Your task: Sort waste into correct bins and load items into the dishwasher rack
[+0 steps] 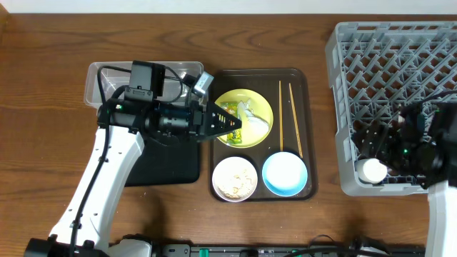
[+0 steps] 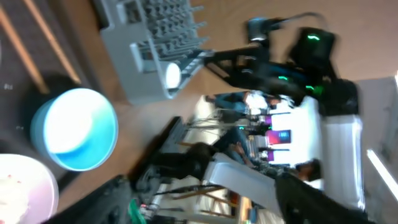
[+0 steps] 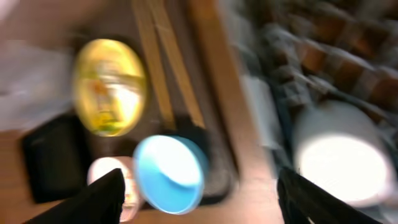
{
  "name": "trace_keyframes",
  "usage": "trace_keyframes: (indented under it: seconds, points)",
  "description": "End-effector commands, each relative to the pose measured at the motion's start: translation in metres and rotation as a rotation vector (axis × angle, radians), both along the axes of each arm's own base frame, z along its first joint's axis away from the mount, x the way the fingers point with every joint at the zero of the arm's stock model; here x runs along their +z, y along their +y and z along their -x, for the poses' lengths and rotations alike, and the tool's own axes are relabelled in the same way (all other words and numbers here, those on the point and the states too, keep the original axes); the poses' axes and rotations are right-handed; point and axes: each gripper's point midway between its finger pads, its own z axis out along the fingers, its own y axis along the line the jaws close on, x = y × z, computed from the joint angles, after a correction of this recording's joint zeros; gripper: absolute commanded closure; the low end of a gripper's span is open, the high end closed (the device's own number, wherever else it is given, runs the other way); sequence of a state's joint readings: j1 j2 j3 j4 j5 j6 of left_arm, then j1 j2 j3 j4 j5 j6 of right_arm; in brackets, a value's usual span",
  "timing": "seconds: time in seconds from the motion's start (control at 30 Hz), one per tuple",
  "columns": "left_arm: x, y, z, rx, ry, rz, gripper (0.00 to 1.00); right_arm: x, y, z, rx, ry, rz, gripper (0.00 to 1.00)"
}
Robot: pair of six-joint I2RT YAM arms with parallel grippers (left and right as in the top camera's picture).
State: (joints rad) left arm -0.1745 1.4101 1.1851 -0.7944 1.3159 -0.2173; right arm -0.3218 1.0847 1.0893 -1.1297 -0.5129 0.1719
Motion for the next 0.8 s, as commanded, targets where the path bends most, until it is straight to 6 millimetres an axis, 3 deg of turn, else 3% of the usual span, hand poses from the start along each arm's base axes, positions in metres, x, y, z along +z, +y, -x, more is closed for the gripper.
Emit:
trace_keyframes:
  seconds: [0.0, 0.03, 0.2, 0.3, 0.4, 0.53, 0.67, 0.77]
  points:
    - [-0.001, 0.002, -0.004, 0.019, -0.03, -0.041, 0.05, 0.037, 0.036, -0.001, 0.164, -0.179, -0.107, 0.19]
    - [0.004, 0.001, -0.004, 0.009, -0.041, -0.014, 0.01, 0.041, 0.038, -0.001, 0.176, -0.201, -0.104, 0.15]
    - [0.009, 0.001, -0.014, 0.037, -0.055, -0.003, 0.02, 0.048, 0.044, 0.001, 0.211, -0.241, -0.086, 0.09]
    - [-0.018, -0.003, -0.025, 0.119, -0.042, -0.176, 0.13, 0.048, 0.044, 0.001, 0.214, -0.243, -0.084, 0.09]
    - [-0.048, -0.005, -0.034, 0.205, -0.084, -0.402, 0.15, 0.048, 0.044, 0.0, 0.214, -0.246, -0.083, 0.09]
    - [-0.067, 0.006, -0.056, 0.34, -0.206, -0.666, 0.19, 0.048, 0.044, 0.0, 0.214, -0.245, -0.083, 0.1]
    - [-0.083, 0.014, -0.074, 0.405, -0.232, -0.8, 0.23, 0.048, 0.044, 0.001, 0.214, -0.242, -0.085, 0.1]
    - [-0.111, 0.015, -0.084, 0.395, -0.185, -0.866, 0.27, 0.048, 0.044, 0.001, 0.212, -0.241, -0.086, 0.1]
